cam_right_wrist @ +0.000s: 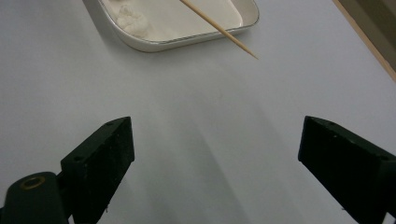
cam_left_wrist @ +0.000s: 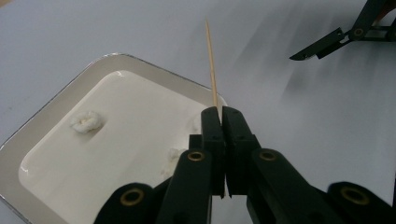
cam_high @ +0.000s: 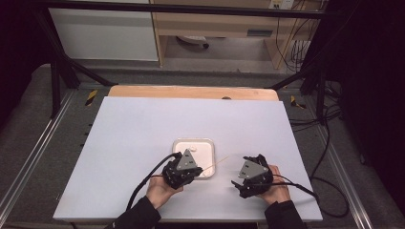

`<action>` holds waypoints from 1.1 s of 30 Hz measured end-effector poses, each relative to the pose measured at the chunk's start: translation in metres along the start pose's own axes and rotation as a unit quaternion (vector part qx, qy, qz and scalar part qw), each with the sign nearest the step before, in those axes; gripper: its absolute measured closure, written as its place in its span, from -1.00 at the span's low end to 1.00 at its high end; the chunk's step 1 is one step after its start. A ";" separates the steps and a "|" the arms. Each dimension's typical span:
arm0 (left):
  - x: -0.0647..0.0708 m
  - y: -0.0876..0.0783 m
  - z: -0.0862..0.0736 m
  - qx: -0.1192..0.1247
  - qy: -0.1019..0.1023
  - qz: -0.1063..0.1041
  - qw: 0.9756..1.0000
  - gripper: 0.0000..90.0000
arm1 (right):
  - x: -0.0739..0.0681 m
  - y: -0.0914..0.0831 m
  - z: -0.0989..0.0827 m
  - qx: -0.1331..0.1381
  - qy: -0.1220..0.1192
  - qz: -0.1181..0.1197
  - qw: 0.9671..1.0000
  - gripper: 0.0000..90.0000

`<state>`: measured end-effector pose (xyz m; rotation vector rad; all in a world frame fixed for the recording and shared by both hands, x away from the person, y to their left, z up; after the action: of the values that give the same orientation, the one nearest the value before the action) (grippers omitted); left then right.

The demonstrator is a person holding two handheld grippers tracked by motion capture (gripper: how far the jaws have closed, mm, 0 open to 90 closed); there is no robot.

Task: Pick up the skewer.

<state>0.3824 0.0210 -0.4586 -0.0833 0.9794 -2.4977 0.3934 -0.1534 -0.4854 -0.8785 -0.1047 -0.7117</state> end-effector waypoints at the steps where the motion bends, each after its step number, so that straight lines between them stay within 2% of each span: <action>1: 0.001 0.000 0.001 -0.002 0.002 -0.001 1.000 0.97 | -0.001 0.000 0.001 0.001 -0.004 0.001 1.000 -0.72; 9: 0.004 0.004 0.005 -0.009 0.013 -0.005 1.000 0.97 | -0.004 -0.001 0.006 -0.005 -0.047 -0.005 0.999 -0.60; 17: 0.011 0.012 0.010 -0.020 0.026 -0.014 0.999 0.97 | -0.008 -0.002 0.011 -0.002 -0.098 -0.011 0.995 -0.40; 19: 0.012 0.013 0.011 -0.021 0.028 -0.016 0.999 0.97 | -0.008 -0.002 0.012 -0.001 -0.100 -0.011 0.995 -0.36; 24: 0.016 0.017 0.017 -0.022 0.037 -0.020 0.999 0.97 | -0.009 0.000 0.013 -0.008 -0.134 -0.016 0.991 -0.23; 28: 0.019 0.019 0.021 -0.023 0.044 -0.025 0.998 0.97 | -0.010 0.000 0.013 -0.010 -0.149 -0.019 0.989 -0.15; 29: 0.020 0.019 0.021 -0.025 0.047 -0.026 0.998 0.97 | -0.010 0.000 0.013 -0.011 -0.164 -0.024 0.986 -0.08; 33: 0.024 0.021 0.024 -0.024 0.052 -0.033 0.998 0.97 | -0.011 0.001 0.014 -0.010 -0.188 -0.026 0.982 0.03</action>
<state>0.3742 -0.0179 -0.4573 -0.0010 1.0960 -2.5612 0.3883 -0.1371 -0.4808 -1.0250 -0.4593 -0.5888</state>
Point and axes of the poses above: each handheld gripper's, and its own axes: y roughly forward along the jaws, z roughly out of its top, x roughly to its right, the point moved 9 cm from there along y, roughly forward along the jaws, and after that the axes turned 4 degrees about y, right-handed, at the moved point
